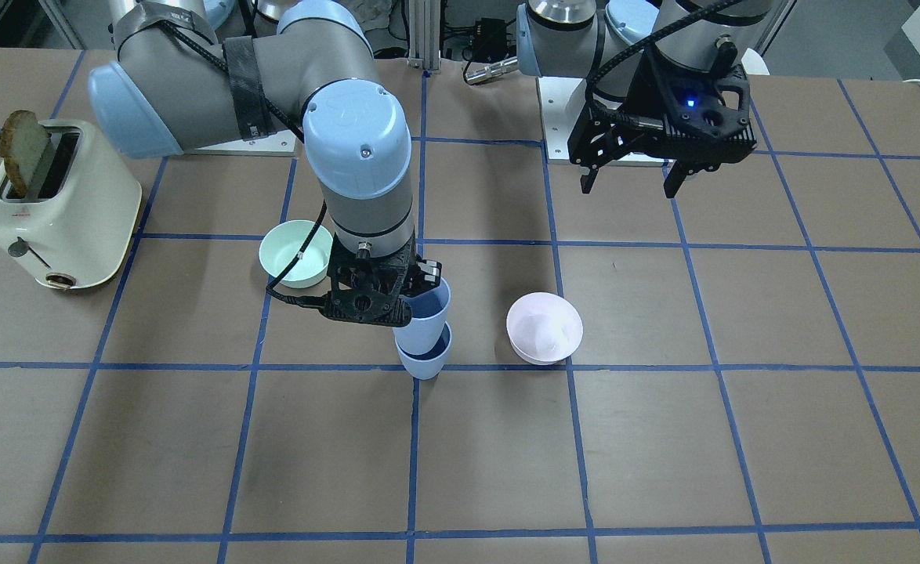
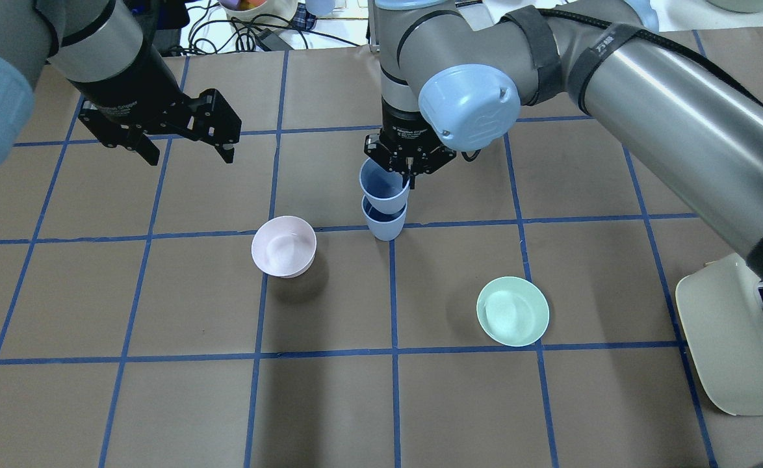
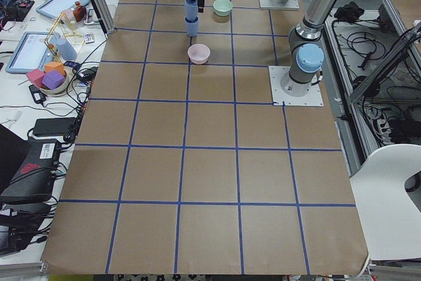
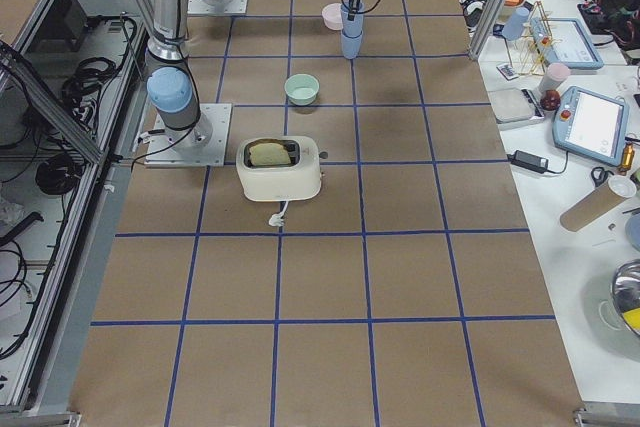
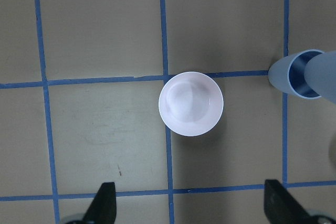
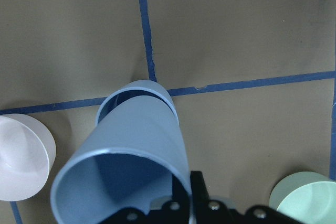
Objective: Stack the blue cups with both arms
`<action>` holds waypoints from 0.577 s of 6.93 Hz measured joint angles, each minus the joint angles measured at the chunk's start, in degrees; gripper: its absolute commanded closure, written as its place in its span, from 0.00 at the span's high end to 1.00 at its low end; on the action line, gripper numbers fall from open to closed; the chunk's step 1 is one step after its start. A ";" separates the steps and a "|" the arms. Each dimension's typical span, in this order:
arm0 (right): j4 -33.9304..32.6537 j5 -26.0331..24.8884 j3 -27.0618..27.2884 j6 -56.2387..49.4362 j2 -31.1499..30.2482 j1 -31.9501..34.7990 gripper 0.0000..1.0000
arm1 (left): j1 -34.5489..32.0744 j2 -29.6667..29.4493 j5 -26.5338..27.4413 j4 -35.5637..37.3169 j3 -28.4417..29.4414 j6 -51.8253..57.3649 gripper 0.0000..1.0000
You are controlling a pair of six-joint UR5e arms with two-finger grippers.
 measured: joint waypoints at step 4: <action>-0.64 1.37 -0.05 -0.09 1.86 0.23 0.80 | 0.01 -0.05 0.00 0.04 -0.03 0.00 1.00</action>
